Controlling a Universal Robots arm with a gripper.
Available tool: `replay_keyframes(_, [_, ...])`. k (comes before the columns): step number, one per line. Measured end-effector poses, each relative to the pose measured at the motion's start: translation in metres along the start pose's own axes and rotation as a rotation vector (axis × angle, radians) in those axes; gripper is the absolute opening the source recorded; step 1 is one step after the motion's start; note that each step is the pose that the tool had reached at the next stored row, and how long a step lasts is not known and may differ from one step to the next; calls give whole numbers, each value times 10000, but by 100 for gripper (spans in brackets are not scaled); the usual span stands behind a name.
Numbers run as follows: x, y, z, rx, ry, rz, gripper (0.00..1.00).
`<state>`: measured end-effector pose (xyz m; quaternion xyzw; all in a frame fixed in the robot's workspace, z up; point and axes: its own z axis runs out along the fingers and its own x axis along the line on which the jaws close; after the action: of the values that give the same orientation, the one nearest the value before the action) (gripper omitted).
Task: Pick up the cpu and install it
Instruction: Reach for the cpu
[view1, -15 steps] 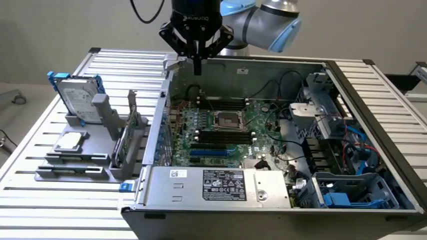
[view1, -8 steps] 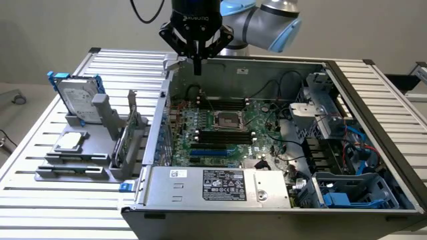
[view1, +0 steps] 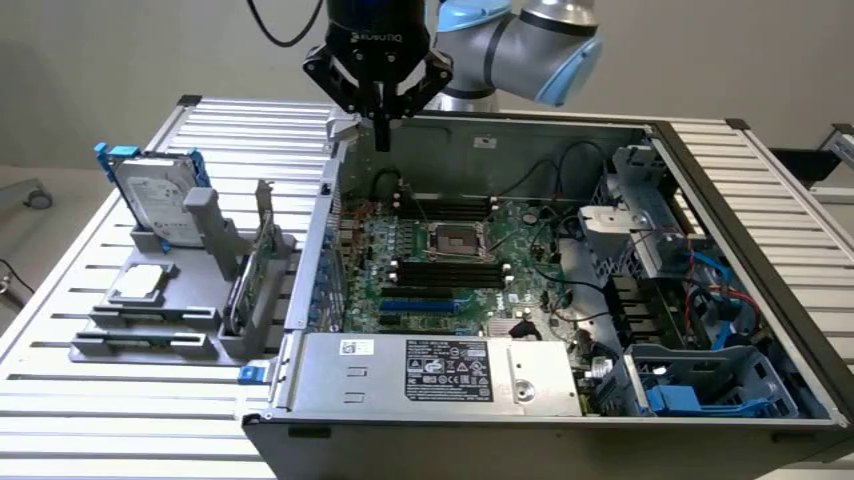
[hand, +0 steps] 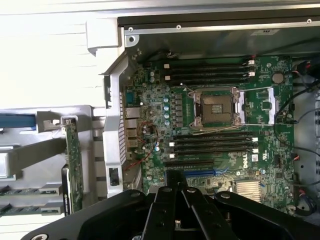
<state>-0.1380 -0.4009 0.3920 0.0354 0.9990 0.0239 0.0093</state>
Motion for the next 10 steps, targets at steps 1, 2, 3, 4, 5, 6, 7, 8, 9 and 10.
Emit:
replay_keyframes(1, [46, -8, 2, 1, 9, 0, 11])
replay_keyframes(2, [91, -14, 4, 1, 18, 0, 11])
replay_keyframes(3, [135, -20, 7, 2, 29, 1, 11])
replay_keyframes(4, [180, -25, 9, 4, 42, 3, 11])
replay_keyframes(5, [225, -30, 12, 6, 56, 2, 11])
replay_keyframes(6, [271, -35, 16, 10, 73, 2, 11])
replay_keyframes(7, [318, -39, 20, 16, 94, 4, 11])
replay_keyframes(8, [364, -42, 25, 23, 110, 5, 11])
replay_keyframes(9, [409, -46, 31, 34, 120, 5, 11])
replay_keyframes(10, [453, -49, 36, 46, 125, 4, 11])
